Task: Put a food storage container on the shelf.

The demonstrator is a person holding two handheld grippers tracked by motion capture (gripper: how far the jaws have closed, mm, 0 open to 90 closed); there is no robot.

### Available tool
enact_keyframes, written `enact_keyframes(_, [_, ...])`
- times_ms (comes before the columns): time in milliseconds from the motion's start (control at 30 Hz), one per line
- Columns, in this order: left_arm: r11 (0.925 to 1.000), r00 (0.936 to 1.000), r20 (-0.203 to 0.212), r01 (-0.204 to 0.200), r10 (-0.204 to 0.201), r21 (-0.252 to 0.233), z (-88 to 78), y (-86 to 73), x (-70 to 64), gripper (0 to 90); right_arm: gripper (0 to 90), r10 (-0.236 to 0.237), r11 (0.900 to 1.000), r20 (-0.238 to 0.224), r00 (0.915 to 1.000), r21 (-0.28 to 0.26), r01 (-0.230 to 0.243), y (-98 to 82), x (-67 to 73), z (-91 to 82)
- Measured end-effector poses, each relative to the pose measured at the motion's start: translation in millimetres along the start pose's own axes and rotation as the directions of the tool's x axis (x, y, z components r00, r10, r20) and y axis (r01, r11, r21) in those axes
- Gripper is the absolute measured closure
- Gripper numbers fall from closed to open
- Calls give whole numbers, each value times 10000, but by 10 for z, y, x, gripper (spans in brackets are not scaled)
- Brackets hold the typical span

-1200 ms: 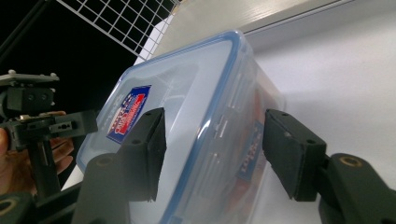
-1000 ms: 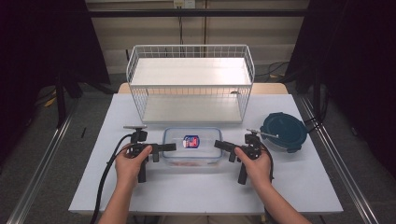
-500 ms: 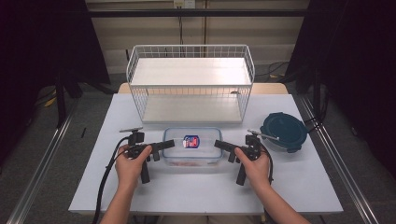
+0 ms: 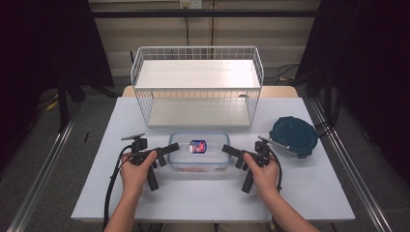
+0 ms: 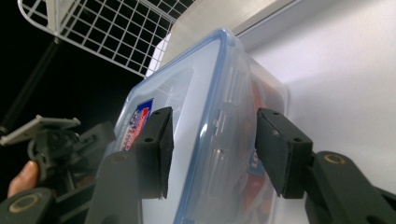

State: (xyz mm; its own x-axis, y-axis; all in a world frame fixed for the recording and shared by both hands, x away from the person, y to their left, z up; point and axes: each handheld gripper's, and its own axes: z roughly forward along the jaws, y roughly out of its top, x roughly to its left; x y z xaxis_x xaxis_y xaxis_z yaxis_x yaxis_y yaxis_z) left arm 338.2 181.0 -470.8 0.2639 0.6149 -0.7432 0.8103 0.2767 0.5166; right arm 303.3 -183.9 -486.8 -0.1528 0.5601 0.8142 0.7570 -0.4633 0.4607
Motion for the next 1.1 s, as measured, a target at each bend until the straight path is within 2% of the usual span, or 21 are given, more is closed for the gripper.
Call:
enact_keyframes(100, [10000,10000,-9,1,-1,-27,10,-8,-2,416,485,69,10000,-5,10000,7,-69,3,3,5])
enact_keyframes(167, [9997,10000,17,11,-12,227,30,-20,5,357,484,-1,10000,29,10000,-11,1,2,3,3])
enact_keyframes(267, [9998,9999,55,109,-110,141,45,-36,8,312,480,-60,10000,46,10000,53,60,2,7,-3])
enact_keyframes(367, [9991,9994,34,330,-331,265,13,-25,5,344,482,56,10000,-69,10000,5,-56,-1,-12,4])
enact_keyframes(500, [9987,9987,-14,517,-517,12,-22,-13,2,434,490,132,9999,23,9999,-4,-132,-4,3,0])
enact_keyframes(600, [9981,9981,-58,610,-610,63,-32,-8,0,443,509,394,9991,32,9992,-140,-394,-13,-4,-3])
enact_keyframes(667, [9976,9976,-24,695,-695,-32,-49,-5,-3,459,531,810,9962,-32,9967,-324,-810,-20,-12,-12])
enact_keyframes(700, [9969,9970,61,766,-765,-152,-56,-1,-8,470,537,775,9963,-42,9970,-370,-776,-20,-11,-18])
enact_keyframes(767, [9966,9976,74,697,-694,-433,-84,5,-18,482,556,869,9950,-150,9961,-486,-875,-23,15,-28])
enact_keyframes(833, [9952,9975,142,705,-697,-685,-111,14,-19,480,575,856,9938,-510,9950,-660,-889,-22,38,-36])
enact_keyframes(900, [9947,9974,196,709,-696,-745,-128,17,-19,481,579,882,9919,-635,9941,-860,-935,-24,66,-35])
enact_keyframes(933, [9924,9963,271,840,-819,-900,-130,14,-34,481,582,842,9916,-693,9940,-926,-905,-28,71,-37])
enact_keyframes(1033, [9916,9960,478,798,-752,-1018,-169,22,-69,486,593,1135,9849,-1068,9878,-1185,-1260,-17,82,-56])
enact_keyframes(1100, [9908,9947,664,850,-782,-1053,-200,31,-94,495,594,994,9843,-1194,9879,-1338,-1152,13,111,-83])
